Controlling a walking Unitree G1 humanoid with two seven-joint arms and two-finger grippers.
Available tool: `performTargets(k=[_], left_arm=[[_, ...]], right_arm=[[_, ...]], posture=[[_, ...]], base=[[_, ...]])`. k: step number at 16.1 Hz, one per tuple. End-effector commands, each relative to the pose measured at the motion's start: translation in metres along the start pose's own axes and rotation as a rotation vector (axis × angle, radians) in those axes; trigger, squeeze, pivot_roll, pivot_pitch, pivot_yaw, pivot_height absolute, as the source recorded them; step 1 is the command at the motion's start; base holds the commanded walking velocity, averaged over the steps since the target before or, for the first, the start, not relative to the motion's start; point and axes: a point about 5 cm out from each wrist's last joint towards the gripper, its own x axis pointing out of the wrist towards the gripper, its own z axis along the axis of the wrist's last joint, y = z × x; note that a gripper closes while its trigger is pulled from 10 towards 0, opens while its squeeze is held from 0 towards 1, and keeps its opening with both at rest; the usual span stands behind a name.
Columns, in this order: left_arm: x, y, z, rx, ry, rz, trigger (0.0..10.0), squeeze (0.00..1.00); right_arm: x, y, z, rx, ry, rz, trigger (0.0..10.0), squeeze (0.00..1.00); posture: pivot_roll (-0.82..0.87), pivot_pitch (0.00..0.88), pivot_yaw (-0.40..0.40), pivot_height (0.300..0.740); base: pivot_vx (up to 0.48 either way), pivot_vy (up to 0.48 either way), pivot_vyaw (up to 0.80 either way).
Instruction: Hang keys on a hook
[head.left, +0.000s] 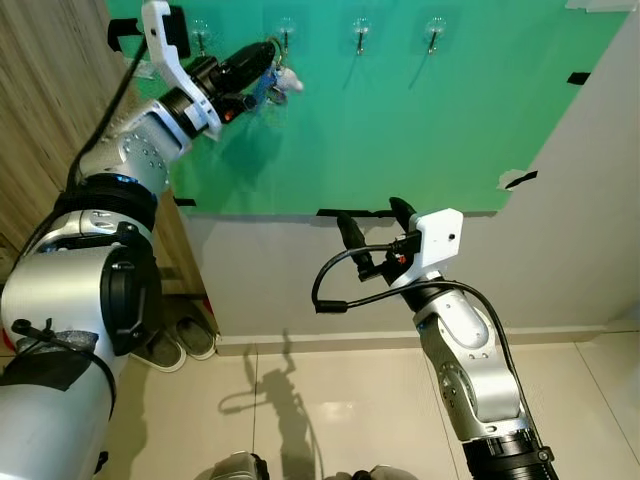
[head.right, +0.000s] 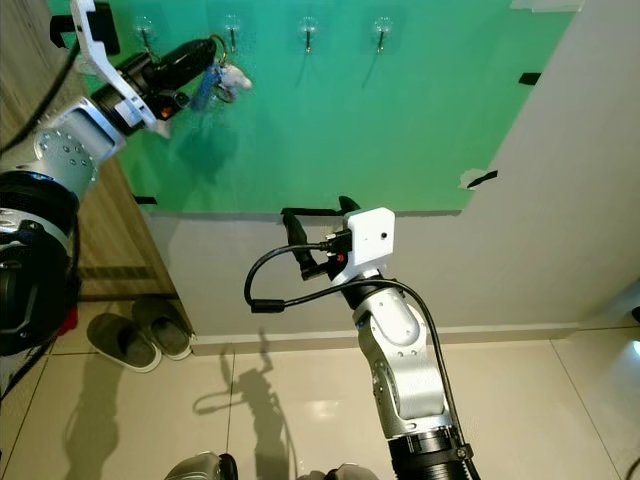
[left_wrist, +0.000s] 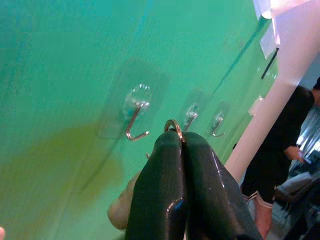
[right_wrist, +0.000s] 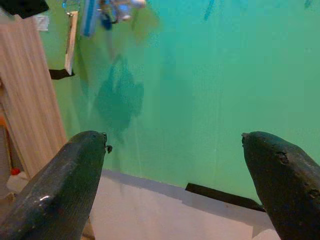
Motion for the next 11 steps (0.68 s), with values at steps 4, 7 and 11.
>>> performTargets(k=[4, 7, 11], left_arm=[[0.013, -0.009, 0.003, 0.002, -0.006, -0.006, 10.0, 0.00], [0.018, -0.011, 0.001, 0.012, 0.007, -0.001, 10.0, 0.00], [0.021, -0.013, 0.000, 0.005, 0.004, 0.011, 10.0, 0.00]], right_arm=[[0.000, 0.002, 0.003, -0.015, -0.005, 0.014, 10.0, 0.00], [-0.001, 0.004, 0.003, -0.020, -0.005, 0.021, 10.0, 0.00], [-0.002, 0.005, 0.002, -0.020, -0.002, 0.020, 10.0, 0.00]], posture=[[-0.15, 0.059, -0.008, 0.740], [-0.15, 0.062, -0.002, 0.740], [-0.17, 0.063, 0.010, 0.740]], base=[[0.000, 0.000, 0.00], [0.000, 0.000, 0.00], [0.000, 0.000, 0.00]])
